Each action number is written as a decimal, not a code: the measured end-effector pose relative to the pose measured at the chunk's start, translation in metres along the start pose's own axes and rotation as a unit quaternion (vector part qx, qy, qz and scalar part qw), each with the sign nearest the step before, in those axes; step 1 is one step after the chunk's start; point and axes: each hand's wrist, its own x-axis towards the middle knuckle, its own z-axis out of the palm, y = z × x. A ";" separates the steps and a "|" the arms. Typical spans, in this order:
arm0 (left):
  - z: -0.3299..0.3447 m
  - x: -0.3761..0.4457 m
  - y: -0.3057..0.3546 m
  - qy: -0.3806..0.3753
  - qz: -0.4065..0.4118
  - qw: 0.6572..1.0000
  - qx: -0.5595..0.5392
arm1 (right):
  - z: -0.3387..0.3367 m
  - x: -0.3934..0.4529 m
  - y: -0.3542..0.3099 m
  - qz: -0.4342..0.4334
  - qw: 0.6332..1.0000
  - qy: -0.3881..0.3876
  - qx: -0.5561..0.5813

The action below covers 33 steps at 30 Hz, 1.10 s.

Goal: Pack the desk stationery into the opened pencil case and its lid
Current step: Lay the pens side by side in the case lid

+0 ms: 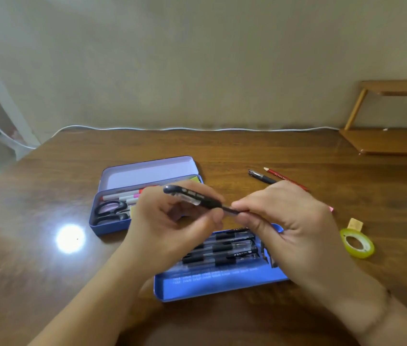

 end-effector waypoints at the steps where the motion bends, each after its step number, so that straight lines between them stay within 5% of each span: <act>1: -0.004 0.001 0.000 -0.025 0.002 1.000 0.018 | -0.001 -0.001 0.001 0.010 1.000 -0.014 0.001; 3: -0.014 0.005 -0.001 -0.031 -0.008 0.999 0.010 | -0.005 -0.004 0.005 0.005 0.997 -0.066 -0.029; 7: -0.038 0.015 -0.006 0.097 -0.114 0.968 -0.199 | -0.007 -0.007 0.004 -0.055 0.974 -0.189 -0.115; 10: -0.038 0.016 -0.015 0.140 -0.135 0.971 -0.136 | 0.009 -0.012 -0.002 -0.109 0.950 -0.233 -0.178; 33: -0.018 0.009 -0.025 0.029 -0.147 0.989 0.016 | 0.023 -0.016 -0.008 -0.063 0.942 -0.268 -0.194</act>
